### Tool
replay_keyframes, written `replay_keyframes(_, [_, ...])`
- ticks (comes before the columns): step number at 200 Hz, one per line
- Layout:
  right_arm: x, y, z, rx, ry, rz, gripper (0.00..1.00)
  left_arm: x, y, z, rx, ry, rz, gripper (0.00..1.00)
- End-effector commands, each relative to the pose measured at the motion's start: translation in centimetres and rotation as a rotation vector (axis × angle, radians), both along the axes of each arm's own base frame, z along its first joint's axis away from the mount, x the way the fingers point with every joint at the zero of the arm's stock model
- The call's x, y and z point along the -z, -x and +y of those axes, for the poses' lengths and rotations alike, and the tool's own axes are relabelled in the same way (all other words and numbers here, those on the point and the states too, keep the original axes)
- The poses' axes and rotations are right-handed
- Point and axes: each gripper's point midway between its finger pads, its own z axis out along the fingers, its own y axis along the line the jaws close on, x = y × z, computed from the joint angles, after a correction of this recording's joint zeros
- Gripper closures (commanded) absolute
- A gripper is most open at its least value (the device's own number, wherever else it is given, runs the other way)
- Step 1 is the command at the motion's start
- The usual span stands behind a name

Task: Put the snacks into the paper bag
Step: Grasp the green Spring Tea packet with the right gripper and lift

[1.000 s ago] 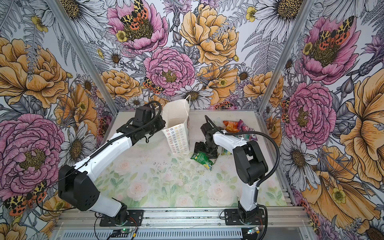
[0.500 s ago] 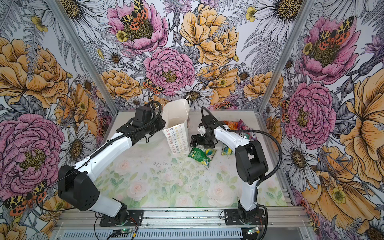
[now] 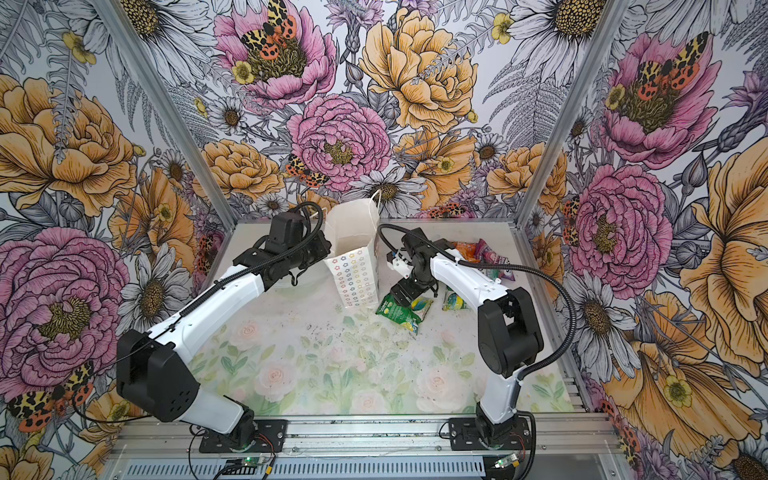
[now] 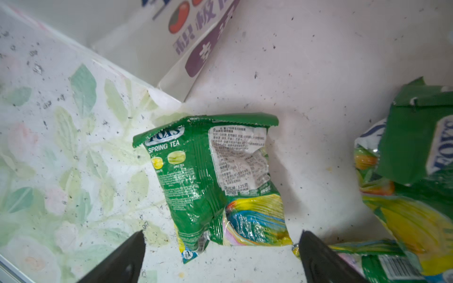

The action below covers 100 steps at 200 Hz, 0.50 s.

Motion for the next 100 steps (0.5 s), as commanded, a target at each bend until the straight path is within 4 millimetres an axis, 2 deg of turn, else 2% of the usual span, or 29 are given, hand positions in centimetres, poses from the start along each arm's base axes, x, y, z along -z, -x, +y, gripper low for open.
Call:
replay_keyframes(1, [2.5,0.9,0.4,-0.109,0.055,0.043,0.01,-1.2,-0.4,-0.5,0.027,0.007,-0.034,1.0])
replay_keyframes(36, [3.9,1.0,1.6,-0.141,0.055,0.067,0.02,-1.1,-0.4,-0.6,0.031,0.008,-0.033,1.0])
replay_keyframes(100, [6.9,0.5,0.4,-0.1,0.163,0.073,0.03,-0.9,-0.3,-0.7,0.035,0.005,-0.028,1.0])
